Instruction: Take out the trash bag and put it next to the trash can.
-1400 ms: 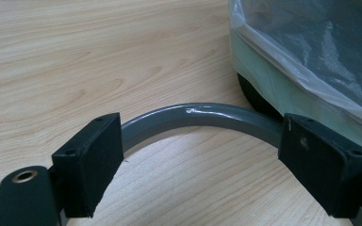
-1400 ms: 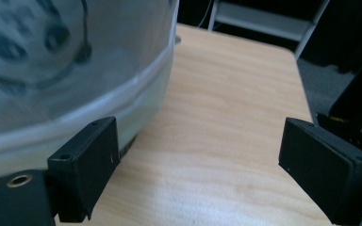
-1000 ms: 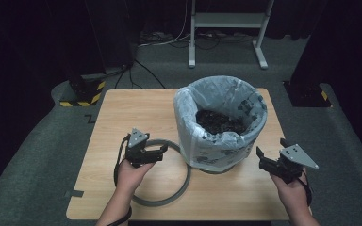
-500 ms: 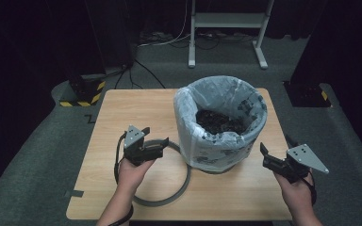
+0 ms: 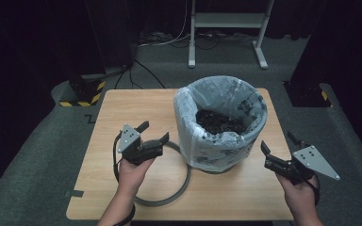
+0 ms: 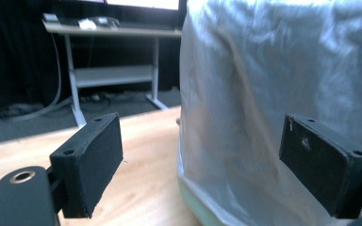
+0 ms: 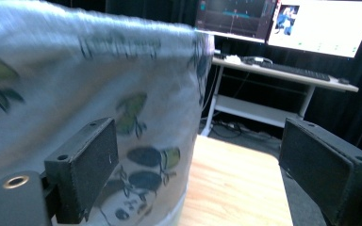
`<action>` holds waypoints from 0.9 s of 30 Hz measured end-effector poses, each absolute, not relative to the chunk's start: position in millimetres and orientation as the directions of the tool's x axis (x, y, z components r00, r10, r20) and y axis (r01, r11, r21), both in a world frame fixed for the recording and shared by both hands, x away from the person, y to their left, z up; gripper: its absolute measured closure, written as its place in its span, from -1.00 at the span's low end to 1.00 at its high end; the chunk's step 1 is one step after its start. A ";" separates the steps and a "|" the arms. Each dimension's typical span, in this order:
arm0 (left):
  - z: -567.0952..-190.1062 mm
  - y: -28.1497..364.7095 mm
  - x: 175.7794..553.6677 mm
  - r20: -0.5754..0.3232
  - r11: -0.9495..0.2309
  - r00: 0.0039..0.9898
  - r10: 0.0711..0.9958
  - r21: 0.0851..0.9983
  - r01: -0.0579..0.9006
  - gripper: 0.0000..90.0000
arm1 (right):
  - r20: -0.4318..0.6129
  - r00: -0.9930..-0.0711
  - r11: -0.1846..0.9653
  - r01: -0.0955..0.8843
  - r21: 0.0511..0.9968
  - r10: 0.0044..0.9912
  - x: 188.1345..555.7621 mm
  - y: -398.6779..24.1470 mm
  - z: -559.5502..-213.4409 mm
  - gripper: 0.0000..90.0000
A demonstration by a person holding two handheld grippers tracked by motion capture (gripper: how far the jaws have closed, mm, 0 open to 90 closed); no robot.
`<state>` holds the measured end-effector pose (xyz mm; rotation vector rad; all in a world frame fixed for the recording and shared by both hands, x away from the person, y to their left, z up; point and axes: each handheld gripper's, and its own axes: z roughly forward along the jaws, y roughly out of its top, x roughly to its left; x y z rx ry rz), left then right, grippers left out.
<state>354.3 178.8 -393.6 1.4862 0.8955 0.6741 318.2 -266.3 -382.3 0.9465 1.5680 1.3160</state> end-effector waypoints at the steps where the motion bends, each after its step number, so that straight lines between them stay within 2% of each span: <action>1: -389.5 177.0 351.3 -0.081 0.024 0.535 0.841 0.993 0.112 -0.69 | -0.132 -0.344 0.143 0.008 0.990 0.930 315.8 -266.7 -376.5 -0.72; 6: -373.5 169.2 346.7 -0.119 0.096 0.566 0.816 0.993 0.071 -0.69 | -0.094 -0.352 0.096 -0.013 0.995 0.931 313.0 -268.6 -362.8 -0.72; 16: -335.2 148.6 359.2 -0.113 0.089 0.564 0.818 0.994 0.070 -0.78 | -0.097 -0.382 0.085 -0.048 0.995 0.919 322.1 -265.2 -330.3 -0.75; 19: -328.9 142.0 369.0 -0.115 0.070 0.566 0.817 0.993 0.100 -0.68 | -0.120 -0.387 0.103 -0.063 0.993 0.914 328.4 -256.6 -321.0 -0.75; 23: -324.9 132.0 386.1 -0.135 0.033 0.558 0.819 0.982 0.188 -0.62 | -0.131 -0.386 0.116 -0.063 0.991 0.913 338.4 -246.7 -311.2 -0.71; 25: -324.0 128.5 392.7 -0.150 0.022 0.552 0.821 0.973 0.231 -0.40 | -0.135 -0.394 0.127 -0.046 0.991 0.909 345.3 -241.4 -306.8 -0.70; 27: -323.0 127.6 398.5 -0.179 0.035 0.550 0.816 0.965 0.261 -0.29 | -0.137 -0.390 0.136 -0.031 0.990 0.911 351.0 -237.6 -303.8 -0.66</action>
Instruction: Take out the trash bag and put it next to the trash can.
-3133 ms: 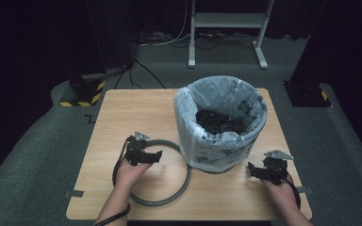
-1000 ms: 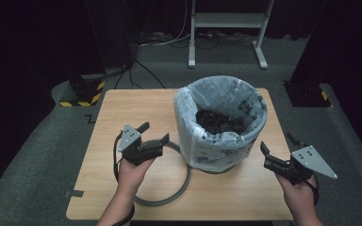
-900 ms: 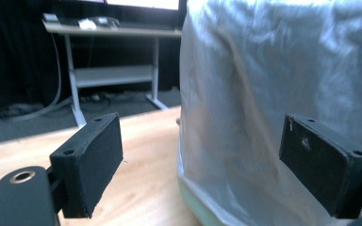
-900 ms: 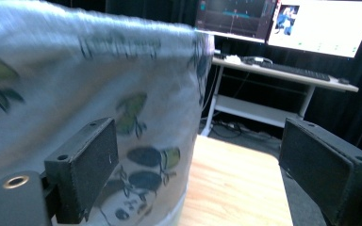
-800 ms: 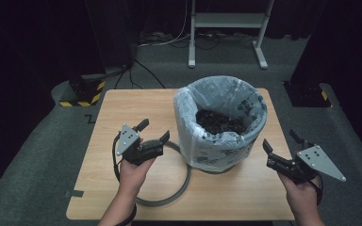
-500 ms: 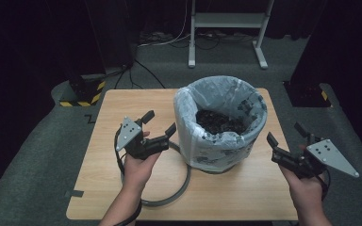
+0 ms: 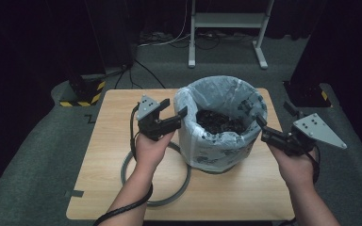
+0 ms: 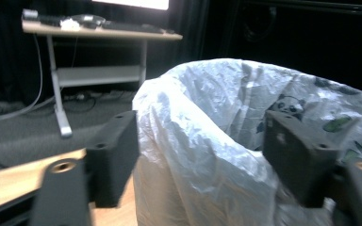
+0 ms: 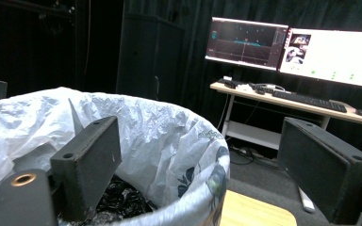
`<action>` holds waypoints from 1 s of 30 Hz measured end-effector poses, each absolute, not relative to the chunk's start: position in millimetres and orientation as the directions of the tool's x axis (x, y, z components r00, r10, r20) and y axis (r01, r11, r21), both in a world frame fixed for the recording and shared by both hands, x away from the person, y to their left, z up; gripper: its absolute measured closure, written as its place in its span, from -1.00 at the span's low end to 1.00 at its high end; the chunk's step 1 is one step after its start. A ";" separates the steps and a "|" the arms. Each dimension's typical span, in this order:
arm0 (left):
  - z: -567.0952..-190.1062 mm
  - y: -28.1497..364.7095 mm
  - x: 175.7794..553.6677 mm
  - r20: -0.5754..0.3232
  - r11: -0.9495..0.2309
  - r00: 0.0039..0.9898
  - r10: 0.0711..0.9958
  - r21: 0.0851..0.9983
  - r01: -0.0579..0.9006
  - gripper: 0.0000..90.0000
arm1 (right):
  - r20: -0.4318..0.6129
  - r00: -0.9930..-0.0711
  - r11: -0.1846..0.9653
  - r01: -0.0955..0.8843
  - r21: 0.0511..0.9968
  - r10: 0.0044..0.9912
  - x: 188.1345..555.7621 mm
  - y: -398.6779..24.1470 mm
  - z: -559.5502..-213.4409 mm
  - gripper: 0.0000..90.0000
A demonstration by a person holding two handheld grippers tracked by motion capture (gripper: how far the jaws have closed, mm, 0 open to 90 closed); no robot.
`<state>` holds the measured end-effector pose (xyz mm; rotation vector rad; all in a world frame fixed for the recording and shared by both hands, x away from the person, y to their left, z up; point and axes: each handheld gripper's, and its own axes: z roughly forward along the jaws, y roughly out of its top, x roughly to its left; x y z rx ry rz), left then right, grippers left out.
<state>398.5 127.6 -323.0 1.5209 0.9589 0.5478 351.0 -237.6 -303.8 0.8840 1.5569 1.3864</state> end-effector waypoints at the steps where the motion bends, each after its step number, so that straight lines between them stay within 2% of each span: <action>1: -322.7 126.7 400.7 -0.190 0.041 0.546 0.816 0.961 0.272 -0.28 | -0.138 -0.387 0.139 -0.026 0.990 0.912 353.2 -236.7 -303.0 -0.64; 7: -323.7 126.1 407.0 -0.227 0.070 0.527 0.819 0.951 0.301 -0.12 | -0.127 -0.371 0.140 0.009 0.990 0.920 362.5 -233.1 -300.7 -0.57; 14: -321.5 122.3 406.5 -0.233 0.067 0.544 0.806 0.949 0.308 0.27 | -0.098 -0.350 0.131 0.073 0.989 0.932 370.7 -231.0 -302.6 -0.40; 20: -320.2 117.3 404.1 -0.199 0.044 0.530 0.824 0.956 0.289 0.38 | -0.078 -0.332 0.115 0.091 0.989 0.940 373.8 -230.3 -304.0 -0.34; 25: -318.0 114.8 400.6 -0.139 0.006 0.513 0.847 0.967 0.254 0.56 | -0.069 -0.327 0.110 0.110 0.988 0.943 375.2 -232.6 -306.7 -0.27; 28: -316.3 115.3 398.8 -0.108 -0.017 0.508 0.854 0.972 0.235 0.62 | -0.072 -0.329 0.116 0.115 0.987 0.942 375.7 -234.0 -306.6 -0.07; 29: -315.6 115.5 398.0 -0.099 -0.022 0.507 0.856 0.974 0.227 0.76 | -0.073 -0.326 0.120 0.127 0.985 0.943 376.8 -235.0 -306.4 0.03; 30: -315.2 115.7 397.2 -0.089 -0.028 0.506 0.858 0.976 0.218 0.78 | -0.069 -0.326 0.118 0.132 0.984 0.943 377.5 -235.3 -306.3 0.05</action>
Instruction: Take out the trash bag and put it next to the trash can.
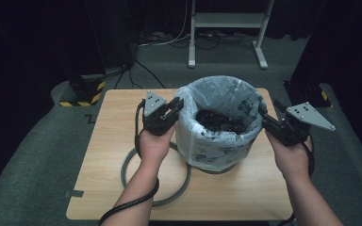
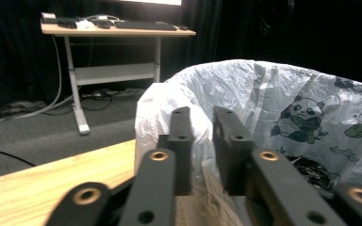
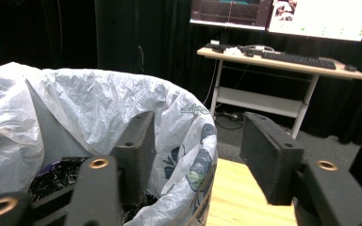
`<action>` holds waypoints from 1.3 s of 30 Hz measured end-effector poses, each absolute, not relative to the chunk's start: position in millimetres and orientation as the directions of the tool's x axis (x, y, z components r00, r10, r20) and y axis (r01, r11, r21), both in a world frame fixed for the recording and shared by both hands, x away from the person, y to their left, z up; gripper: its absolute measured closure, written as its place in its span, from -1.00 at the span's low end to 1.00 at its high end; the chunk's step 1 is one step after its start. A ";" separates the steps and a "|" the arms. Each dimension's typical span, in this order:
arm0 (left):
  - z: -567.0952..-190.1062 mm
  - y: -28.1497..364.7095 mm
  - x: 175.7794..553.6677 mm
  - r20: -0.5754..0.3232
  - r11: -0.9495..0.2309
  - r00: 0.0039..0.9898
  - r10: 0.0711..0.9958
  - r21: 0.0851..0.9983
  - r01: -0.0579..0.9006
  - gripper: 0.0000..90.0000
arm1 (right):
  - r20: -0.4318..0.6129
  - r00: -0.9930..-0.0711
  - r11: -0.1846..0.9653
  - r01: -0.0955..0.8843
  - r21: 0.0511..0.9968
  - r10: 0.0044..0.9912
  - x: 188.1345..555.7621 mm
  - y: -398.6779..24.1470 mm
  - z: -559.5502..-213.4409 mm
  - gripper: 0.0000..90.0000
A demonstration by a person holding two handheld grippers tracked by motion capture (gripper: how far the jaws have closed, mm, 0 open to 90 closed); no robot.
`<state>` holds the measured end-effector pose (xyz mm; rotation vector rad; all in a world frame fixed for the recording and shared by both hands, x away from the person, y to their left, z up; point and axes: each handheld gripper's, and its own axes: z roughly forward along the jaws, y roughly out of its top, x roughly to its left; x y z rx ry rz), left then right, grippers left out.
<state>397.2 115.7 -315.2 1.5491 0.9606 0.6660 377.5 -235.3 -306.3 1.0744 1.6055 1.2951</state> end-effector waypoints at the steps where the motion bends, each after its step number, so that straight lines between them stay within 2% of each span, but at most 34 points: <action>1: -315.2 115.7 397.2 -0.089 -0.028 0.506 0.858 0.976 0.218 0.97 | -0.069 -0.326 0.118 0.132 0.984 0.943 377.5 -235.3 -306.3 0.05; 3: -314.3 115.4 396.0 -0.062 -0.052 0.506 0.860 0.977 0.207 0.99 | -0.059 -0.325 0.113 0.152 0.982 0.944 380.0 -235.2 -306.0 0.14; 13: -316.7 114.2 388.4 -0.020 -0.068 0.504 0.863 0.986 0.155 0.99 | -0.043 -0.306 0.101 0.177 0.979 0.951 384.0 -231.5 -308.0 0.25; 20: -318.2 115.3 388.4 -0.028 -0.061 0.506 0.862 0.985 0.159 0.99 | -0.024 -0.294 0.096 0.234 0.968 0.956 388.7 -232.2 -311.7 0.41; 27: -320.7 114.7 388.5 -0.040 -0.045 0.502 0.864 0.987 0.156 0.99 | -0.024 -0.291 0.097 0.241 0.966 0.957 388.4 -229.4 -310.9 0.57; 32: -321.4 113.9 387.8 -0.039 -0.038 0.499 0.866 0.989 0.145 0.99 | -0.059 -0.259 0.113 0.201 0.973 0.964 385.6 -229.0 -310.4 0.81; 33: -321.5 113.8 387.6 -0.043 -0.034 0.498 0.866 0.989 0.143 0.99 | -0.065 -0.256 0.117 0.193 0.974 0.964 385.0 -228.7 -310.5 0.95; 34: -321.6 113.7 387.5 -0.044 -0.030 0.498 0.866 0.989 0.141 0.99 | -0.078 -0.246 0.125 0.180 0.976 0.966 383.6 -228.2 -310.5 1.00; 38: -321.6 113.4 386.7 -0.057 -0.011 0.493 0.868 0.991 0.135 0.99 | -0.090 -0.237 0.130 0.157 0.979 0.967 382.5 -226.9 -313.6 1.00; 39: -321.3 113.1 386.1 -0.059 -0.006 0.493 0.868 0.992 0.129 1.00 | -0.100 -0.223 0.129 0.122 0.984 0.970 380.6 -226.2 -315.7 1.00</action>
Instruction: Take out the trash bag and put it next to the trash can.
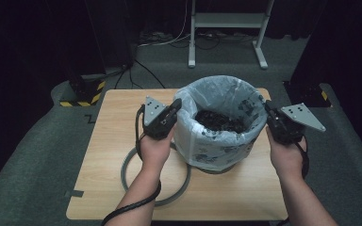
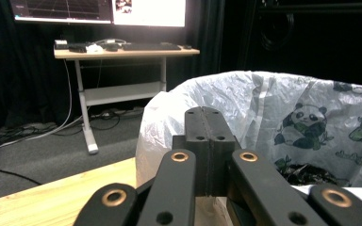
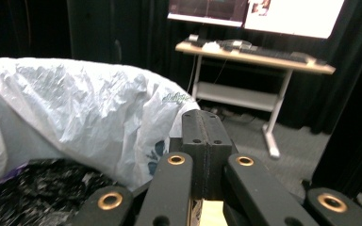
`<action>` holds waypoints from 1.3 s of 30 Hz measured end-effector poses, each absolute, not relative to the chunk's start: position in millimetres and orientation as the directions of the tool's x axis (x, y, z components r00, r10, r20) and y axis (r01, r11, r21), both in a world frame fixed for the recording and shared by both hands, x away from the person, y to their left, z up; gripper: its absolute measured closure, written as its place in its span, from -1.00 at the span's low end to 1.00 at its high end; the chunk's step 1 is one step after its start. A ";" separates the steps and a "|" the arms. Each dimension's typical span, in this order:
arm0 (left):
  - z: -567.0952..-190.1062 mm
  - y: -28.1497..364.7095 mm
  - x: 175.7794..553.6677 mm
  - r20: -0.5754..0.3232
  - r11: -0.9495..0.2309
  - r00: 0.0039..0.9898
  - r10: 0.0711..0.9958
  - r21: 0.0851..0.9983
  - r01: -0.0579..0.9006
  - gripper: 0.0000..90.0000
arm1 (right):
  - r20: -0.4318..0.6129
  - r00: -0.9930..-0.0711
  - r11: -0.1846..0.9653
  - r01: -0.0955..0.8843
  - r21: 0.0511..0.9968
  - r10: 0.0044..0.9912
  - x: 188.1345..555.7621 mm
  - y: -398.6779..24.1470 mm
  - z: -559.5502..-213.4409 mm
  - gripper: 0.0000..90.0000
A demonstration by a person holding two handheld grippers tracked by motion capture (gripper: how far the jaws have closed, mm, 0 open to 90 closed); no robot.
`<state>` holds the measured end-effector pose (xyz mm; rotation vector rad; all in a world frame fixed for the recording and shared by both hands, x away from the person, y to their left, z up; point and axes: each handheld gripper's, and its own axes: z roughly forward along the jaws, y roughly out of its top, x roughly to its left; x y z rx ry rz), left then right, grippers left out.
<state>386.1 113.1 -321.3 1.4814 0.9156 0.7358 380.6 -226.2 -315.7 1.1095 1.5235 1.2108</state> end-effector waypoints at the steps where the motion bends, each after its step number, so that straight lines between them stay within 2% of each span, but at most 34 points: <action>1: -320.7 112.8 385.6 -0.055 -0.006 0.493 0.868 0.993 0.122 1.00 | -0.099 -0.217 0.124 0.106 0.987 0.971 379.6 -225.9 -316.2 1.00; 14: -296.3 112.8 382.9 -0.027 0.003 0.500 0.866 0.999 0.048 1.00 | -0.089 -0.189 0.084 -0.036 0.996 0.978 367.6 -223.1 -297.8 1.00; 27: -253.5 120.8 375.5 -0.020 0.039 0.534 0.845 0.999 -0.024 1.00 | -0.059 -0.204 0.031 -0.141 0.990 0.977 355.6 -222.2 -250.2 1.00; 39: -295.3 137.8 368.7 -0.070 0.043 0.546 0.835 0.997 0.062 1.00 | -0.090 -0.260 0.039 -0.194 0.980 0.962 337.2 -196.6 -235.3 1.00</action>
